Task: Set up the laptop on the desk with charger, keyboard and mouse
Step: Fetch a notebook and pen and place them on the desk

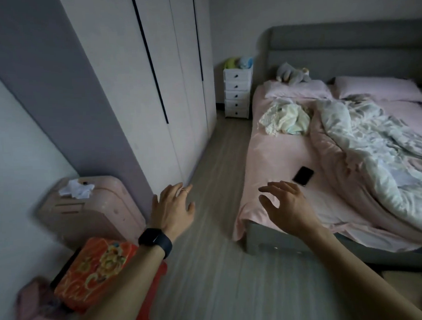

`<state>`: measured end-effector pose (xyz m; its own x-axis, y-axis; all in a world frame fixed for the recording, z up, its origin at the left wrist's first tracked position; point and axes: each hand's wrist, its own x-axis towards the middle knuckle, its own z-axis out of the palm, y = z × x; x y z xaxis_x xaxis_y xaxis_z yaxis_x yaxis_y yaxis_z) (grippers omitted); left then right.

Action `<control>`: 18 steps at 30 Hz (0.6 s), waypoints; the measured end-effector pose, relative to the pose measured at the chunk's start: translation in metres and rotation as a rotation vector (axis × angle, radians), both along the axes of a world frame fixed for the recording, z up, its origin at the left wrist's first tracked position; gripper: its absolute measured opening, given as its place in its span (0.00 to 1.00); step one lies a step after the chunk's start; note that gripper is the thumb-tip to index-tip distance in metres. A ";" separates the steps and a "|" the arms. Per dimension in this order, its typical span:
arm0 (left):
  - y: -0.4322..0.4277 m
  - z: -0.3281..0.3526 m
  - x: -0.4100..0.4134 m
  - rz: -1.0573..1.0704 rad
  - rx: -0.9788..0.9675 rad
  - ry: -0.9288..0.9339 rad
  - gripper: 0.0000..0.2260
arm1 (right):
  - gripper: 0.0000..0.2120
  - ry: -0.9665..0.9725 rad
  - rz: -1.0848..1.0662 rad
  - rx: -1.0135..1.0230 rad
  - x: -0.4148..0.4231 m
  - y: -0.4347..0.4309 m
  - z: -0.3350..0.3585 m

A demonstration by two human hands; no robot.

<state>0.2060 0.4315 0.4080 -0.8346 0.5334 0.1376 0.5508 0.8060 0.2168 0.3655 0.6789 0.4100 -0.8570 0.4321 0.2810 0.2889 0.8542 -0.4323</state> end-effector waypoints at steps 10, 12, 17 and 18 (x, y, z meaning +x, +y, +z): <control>0.111 0.006 -0.268 -0.036 -0.027 -0.023 0.23 | 0.18 -0.067 -0.074 0.041 -0.251 0.106 0.000; 0.144 0.003 -0.328 -0.019 -0.033 -0.031 0.23 | 0.18 -0.049 -0.064 0.053 -0.314 0.138 -0.002; 0.217 0.006 -0.453 -0.008 -0.059 -0.055 0.23 | 0.17 -0.047 -0.027 0.033 -0.442 0.206 0.000; 0.234 0.008 -0.479 -0.005 -0.063 -0.067 0.23 | 0.17 -0.053 -0.019 0.033 -0.467 0.221 0.000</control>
<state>-0.2734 0.6652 0.4158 -0.8383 0.5431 0.0472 0.5405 0.8167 0.2022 -0.1018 0.8998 0.4100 -0.8628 0.4396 0.2497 0.3270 0.8619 -0.3875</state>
